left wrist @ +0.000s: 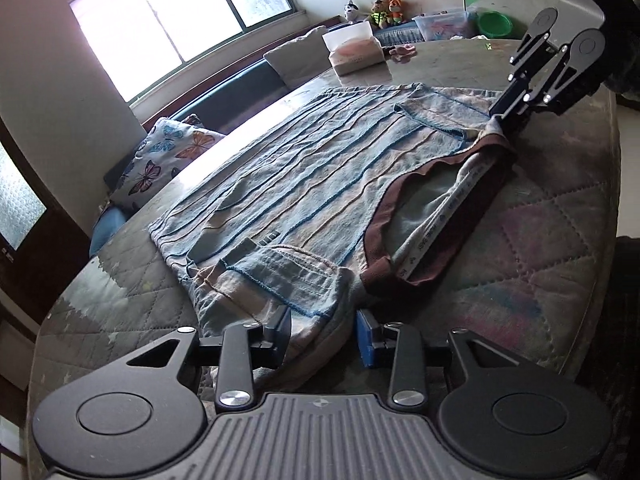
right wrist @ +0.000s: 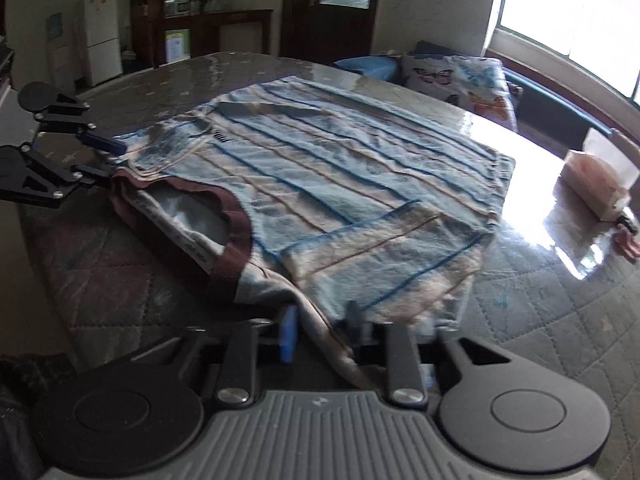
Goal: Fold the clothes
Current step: 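Lift the striped cloth with both grippers and fold it in half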
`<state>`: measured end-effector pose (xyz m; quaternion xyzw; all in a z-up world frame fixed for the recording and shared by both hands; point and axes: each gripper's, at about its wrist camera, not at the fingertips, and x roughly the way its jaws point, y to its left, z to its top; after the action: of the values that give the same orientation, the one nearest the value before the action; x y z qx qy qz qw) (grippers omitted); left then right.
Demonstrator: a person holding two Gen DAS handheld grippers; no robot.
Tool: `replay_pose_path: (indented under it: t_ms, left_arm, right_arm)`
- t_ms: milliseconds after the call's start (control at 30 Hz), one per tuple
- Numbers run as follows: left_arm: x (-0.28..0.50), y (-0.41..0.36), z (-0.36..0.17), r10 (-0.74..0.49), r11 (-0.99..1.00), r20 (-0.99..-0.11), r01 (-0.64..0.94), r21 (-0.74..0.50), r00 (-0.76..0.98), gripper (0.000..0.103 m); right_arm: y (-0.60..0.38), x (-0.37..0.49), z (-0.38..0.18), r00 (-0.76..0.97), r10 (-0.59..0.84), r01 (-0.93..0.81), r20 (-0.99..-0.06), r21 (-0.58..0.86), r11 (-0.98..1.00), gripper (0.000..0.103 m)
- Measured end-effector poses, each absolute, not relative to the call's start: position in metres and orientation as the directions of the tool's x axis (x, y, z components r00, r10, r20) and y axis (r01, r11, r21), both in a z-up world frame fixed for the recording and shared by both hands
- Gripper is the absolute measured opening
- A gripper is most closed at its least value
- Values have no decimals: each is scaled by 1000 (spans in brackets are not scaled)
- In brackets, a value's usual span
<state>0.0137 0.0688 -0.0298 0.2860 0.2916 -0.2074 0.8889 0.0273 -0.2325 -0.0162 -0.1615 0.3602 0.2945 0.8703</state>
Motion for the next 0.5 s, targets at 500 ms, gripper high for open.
replay_pose_path:
  t_ms: [500]
  left_arm:
    - [-56,79,10,-204,820,-566,455,348,799,7]
  right_arm:
    - [-254,-9,23,627,428,-617,-652,-79,783,5]
